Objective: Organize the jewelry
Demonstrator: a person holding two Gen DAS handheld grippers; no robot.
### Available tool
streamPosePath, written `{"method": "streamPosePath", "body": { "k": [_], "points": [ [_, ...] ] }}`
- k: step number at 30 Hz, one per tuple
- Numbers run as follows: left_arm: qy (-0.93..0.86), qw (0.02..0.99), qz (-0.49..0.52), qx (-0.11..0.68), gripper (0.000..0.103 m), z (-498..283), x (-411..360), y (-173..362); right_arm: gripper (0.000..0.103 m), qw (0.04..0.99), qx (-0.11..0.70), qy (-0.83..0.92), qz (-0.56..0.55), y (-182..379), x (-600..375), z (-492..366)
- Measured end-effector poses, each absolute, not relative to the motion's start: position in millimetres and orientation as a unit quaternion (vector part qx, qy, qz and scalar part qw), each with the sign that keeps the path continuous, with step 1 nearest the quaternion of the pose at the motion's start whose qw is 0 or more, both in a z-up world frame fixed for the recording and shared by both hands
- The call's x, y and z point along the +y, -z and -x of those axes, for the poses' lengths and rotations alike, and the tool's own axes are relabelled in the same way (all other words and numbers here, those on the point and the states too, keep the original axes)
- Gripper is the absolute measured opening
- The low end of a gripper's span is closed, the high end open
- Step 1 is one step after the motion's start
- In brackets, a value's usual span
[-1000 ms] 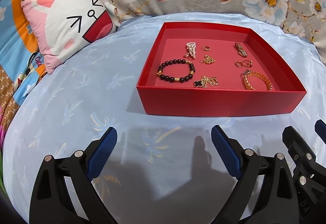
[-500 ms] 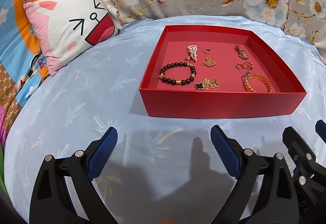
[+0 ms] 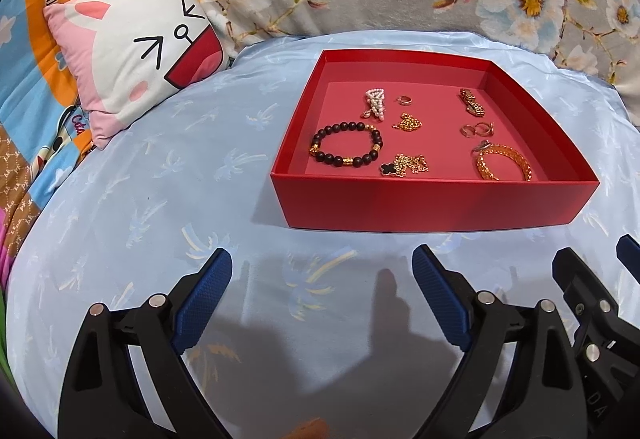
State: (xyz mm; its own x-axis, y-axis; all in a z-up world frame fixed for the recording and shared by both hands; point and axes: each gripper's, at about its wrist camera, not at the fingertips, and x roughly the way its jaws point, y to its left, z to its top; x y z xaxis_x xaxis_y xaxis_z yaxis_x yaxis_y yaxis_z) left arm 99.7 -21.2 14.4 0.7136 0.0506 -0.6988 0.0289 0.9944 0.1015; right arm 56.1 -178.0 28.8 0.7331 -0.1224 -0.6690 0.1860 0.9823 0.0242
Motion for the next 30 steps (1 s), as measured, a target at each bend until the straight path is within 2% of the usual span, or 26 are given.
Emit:
{"method": "streamPosePath", "body": {
  "k": [22,30],
  "points": [
    [-0.002,0.925,-0.052,0.375,0.086,-98.3,-22.7,-12.8,0.082,0.929,0.357,0.083,-0.046,-29.1,-177.3,-56.4],
    [0.0,0.926,-0.055,0.373,0.083,-97.7,-23.3,-13.6,0.083,0.929,0.357,0.084,-0.045,-28.9,-176.8,-56.3]
  ]
}}
